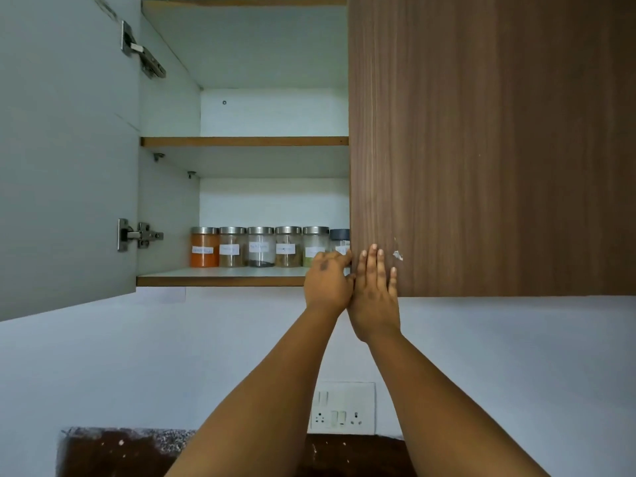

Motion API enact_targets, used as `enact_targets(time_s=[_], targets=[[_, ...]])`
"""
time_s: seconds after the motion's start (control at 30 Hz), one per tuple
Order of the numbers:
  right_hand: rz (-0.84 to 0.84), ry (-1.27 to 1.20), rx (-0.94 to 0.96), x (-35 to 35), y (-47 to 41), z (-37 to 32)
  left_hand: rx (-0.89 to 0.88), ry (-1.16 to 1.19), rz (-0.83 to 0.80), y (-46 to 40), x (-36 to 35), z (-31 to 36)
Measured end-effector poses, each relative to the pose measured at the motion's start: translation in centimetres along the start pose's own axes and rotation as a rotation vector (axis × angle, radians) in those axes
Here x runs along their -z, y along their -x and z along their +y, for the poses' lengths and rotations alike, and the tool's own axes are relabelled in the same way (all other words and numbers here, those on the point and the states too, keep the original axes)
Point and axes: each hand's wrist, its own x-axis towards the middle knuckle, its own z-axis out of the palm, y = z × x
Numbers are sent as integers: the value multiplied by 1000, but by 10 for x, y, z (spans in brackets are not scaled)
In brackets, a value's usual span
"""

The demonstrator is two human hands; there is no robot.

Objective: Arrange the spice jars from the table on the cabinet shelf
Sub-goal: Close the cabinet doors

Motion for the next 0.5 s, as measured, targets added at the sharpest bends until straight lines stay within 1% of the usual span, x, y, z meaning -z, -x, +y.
enact_targets(time_s=[0.13,0.2,0.3,0.33,0.37,0.4,0.5], targets=[[-70,-23,9,-1,-5,2,-74,-65,-10,-6,-2,-9],[-131,-29,12,5,-6,3,-98,-102,-91,-3,-3,-15],[-238,-27,53,24,-8,7,-98,-186,-286,13,3,-16],[-252,-47,56,33,-9,9,-95,-207,-324,19,6,-13],[-238,-75,44,43,-5,9,-84,-199,-328,28,14,-9],[-190,-102,18,53,0,8,-59,-157,-290,39,23,-3],[21,-155,-78,82,29,-2,33,63,-19,75,60,12]])
